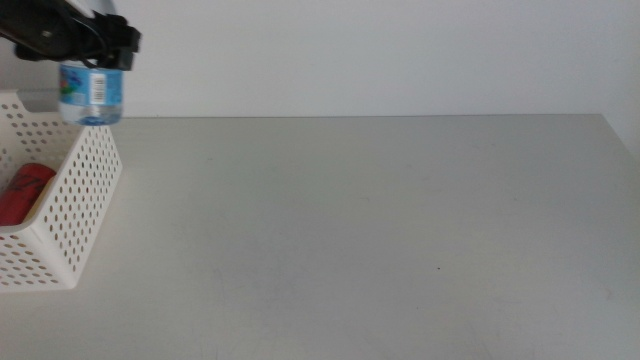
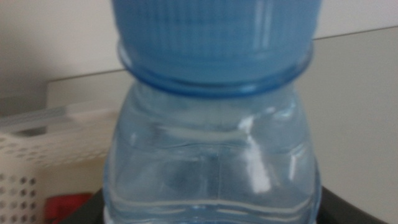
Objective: Use arms to grab the bottles and put them into the dustbin to the left of the table.
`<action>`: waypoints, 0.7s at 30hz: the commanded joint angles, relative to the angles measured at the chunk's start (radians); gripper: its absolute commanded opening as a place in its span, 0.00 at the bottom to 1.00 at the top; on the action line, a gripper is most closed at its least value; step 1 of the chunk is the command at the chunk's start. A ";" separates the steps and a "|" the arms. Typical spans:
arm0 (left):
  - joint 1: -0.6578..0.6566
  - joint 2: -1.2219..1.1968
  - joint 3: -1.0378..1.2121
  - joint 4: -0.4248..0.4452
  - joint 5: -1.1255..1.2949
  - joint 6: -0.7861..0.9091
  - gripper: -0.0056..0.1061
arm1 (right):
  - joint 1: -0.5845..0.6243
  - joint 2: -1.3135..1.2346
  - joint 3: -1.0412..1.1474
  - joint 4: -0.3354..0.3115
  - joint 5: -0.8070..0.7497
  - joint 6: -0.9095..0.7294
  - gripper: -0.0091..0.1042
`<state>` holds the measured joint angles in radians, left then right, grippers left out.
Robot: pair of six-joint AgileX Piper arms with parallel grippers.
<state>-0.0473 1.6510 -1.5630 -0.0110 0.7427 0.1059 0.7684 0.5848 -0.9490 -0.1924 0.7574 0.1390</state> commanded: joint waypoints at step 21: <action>0.337 0.174 -0.149 -0.011 0.215 0.129 0.04 | -0.002 0.008 -0.033 -0.024 -0.068 -0.005 0.74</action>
<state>0.2893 1.8697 -1.6711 -0.0126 1.0059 0.2227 0.7684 0.5848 -0.9490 -0.1924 0.7574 0.1390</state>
